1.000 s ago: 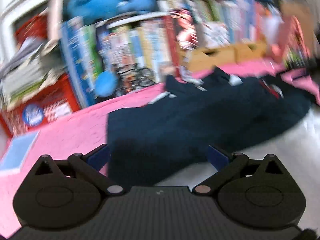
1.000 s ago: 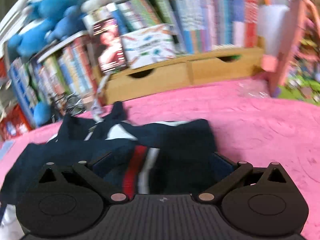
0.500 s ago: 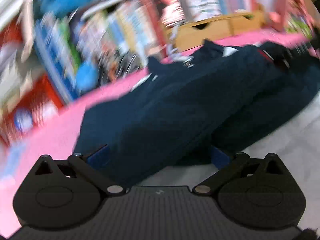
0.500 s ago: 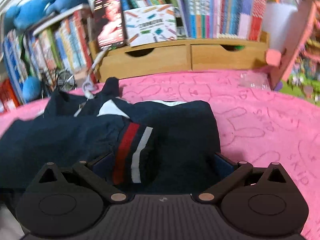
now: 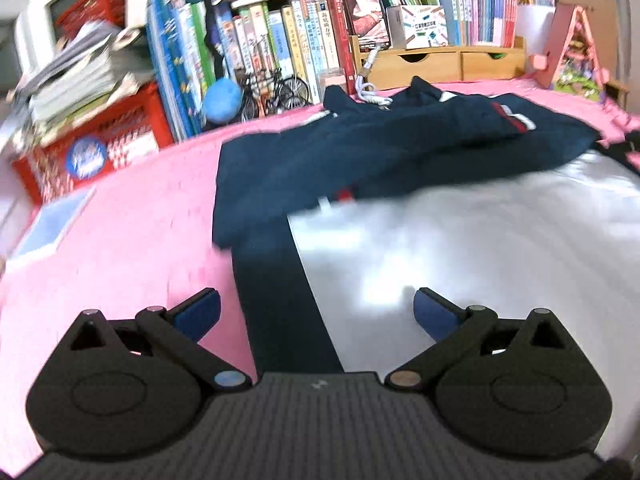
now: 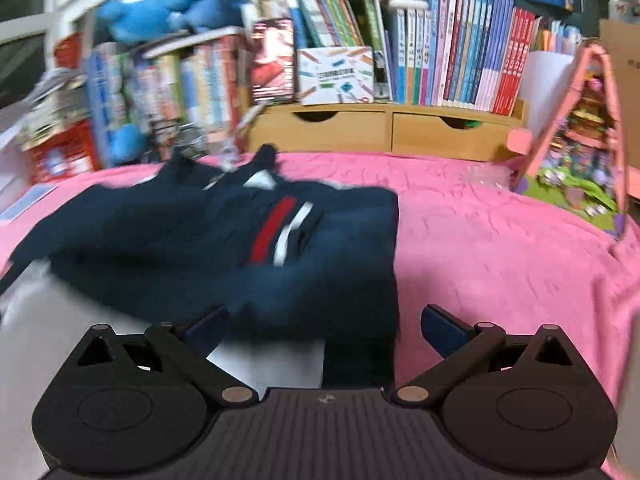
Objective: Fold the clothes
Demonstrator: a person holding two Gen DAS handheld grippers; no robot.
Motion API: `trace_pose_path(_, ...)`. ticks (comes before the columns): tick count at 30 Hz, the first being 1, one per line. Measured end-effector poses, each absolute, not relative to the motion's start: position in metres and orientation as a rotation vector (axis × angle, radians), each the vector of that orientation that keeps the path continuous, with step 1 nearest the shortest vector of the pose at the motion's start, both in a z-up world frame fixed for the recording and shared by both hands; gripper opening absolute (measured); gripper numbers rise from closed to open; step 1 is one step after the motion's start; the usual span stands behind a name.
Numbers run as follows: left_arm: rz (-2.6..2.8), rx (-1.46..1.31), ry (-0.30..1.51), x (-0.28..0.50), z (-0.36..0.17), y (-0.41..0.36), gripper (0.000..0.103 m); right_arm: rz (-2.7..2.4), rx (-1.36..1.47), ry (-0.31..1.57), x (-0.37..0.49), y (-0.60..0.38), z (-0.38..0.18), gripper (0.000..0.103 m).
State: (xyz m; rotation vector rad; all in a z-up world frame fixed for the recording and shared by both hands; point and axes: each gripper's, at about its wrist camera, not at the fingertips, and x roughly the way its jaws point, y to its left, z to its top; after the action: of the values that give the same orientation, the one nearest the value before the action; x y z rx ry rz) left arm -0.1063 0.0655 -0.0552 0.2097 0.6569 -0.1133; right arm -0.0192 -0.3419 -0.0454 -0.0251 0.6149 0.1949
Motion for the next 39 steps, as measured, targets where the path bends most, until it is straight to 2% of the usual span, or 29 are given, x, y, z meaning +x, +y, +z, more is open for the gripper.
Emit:
trace_pose_path(6, -0.109, 0.037, 0.695, -0.174, -0.061, 0.067, 0.103, 0.227, -0.061, 0.583, -0.116, -0.361, -0.054, 0.103)
trace_pose_path(15, -0.116, 0.081, 0.734, -0.22, -0.073, 0.051, 0.103, 0.29, -0.09, 0.587, -0.185, -0.34, -0.078, 0.103)
trace_pose_path(23, -0.218, 0.184, 0.806, -0.241, -0.107, 0.031, 0.103, 0.347, -0.386, 0.567, -0.222, -0.306, -0.081, 0.103)
trace_pose_path(27, -0.193, 0.259, 0.776, -0.231, -0.12, 0.012, 0.103, 0.441, -0.587, 0.529, -0.24, -0.27, -0.091, 0.103)
trace_pose_path(31, -0.133, 0.204, 0.692, -0.229, -0.099, 0.015, 0.103, 0.418, -0.792, 0.486, -0.248, -0.238, -0.11, 0.103)
trace_pose_path(36, -0.061, 0.079, 0.547, -0.232, -0.063, 0.04, 0.103, 0.402, -0.79, 0.465, -0.245, -0.236, -0.107, 0.103)
trace_pose_path(39, -0.057, 0.047, 0.57, -0.222, -0.062, 0.044, 0.103, 0.39, -0.755, 0.462, -0.24, -0.24, -0.104, 0.103)
